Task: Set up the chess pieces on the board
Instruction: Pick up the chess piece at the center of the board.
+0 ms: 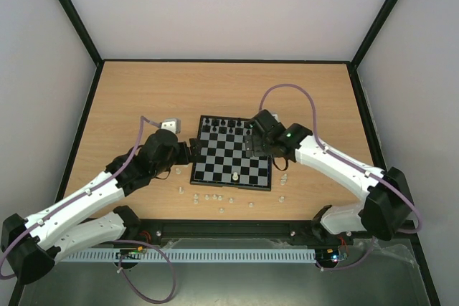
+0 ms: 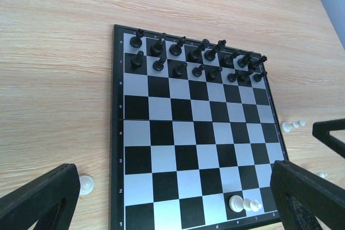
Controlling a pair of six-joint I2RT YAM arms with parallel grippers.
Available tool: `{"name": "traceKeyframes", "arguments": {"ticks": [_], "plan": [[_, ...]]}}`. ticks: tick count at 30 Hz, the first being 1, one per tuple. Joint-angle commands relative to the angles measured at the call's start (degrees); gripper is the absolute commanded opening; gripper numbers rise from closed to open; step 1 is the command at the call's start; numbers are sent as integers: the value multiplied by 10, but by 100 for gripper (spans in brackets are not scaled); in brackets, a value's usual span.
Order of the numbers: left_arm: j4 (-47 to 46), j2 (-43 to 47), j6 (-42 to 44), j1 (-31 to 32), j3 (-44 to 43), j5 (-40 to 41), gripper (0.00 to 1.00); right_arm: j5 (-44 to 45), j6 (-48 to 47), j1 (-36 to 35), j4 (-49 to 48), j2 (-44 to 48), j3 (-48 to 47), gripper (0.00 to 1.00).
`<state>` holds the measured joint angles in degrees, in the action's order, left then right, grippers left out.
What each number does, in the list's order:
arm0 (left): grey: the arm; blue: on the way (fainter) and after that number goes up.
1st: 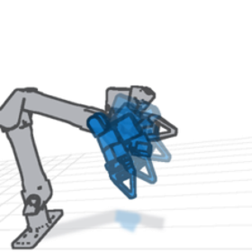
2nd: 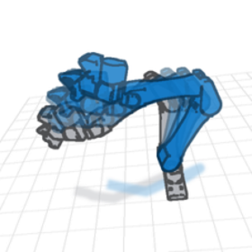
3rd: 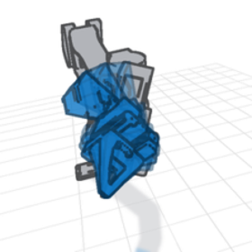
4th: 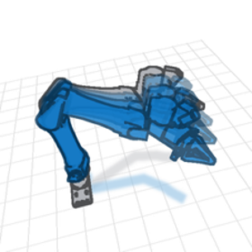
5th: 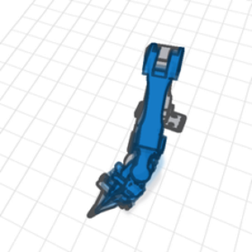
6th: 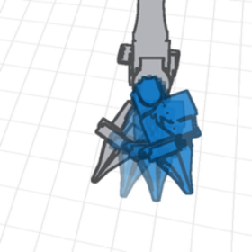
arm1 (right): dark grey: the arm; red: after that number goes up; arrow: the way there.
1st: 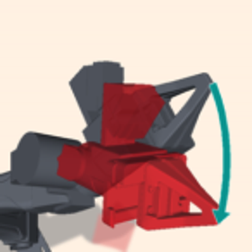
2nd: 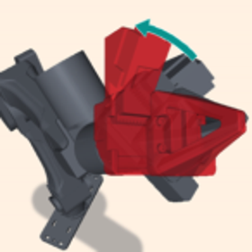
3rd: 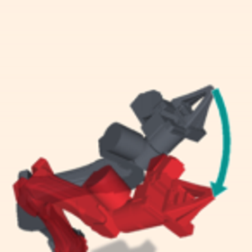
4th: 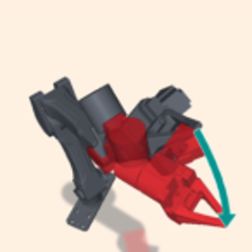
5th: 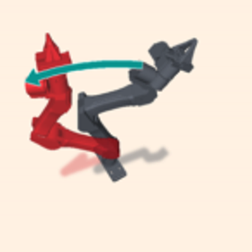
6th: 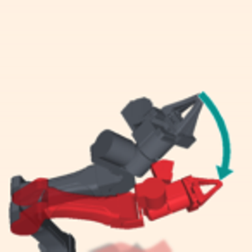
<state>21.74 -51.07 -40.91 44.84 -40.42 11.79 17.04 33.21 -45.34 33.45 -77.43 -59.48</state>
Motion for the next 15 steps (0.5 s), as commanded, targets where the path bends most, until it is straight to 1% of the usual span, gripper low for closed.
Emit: {"name": "traceKeyframes", "arguments": {"ticks": [1,5,8,10,15], "plan": [[-20,-19,10,2,6,-19,99,11,-24,36,24,24,24,99],[-26,-43,6,8,7,-27,99,-6,-41,89,-10,32,42,99],[-33,-43,1,13,13,-25,100,-18,-49,124,-24,31,45,99],[-35,-43,1,14,14,-25,100,-31,-49,141,-33,32,47,99],[-42,-51,2,14,16,-27,100,-30,-45,165,-34,37,55,99]]}}
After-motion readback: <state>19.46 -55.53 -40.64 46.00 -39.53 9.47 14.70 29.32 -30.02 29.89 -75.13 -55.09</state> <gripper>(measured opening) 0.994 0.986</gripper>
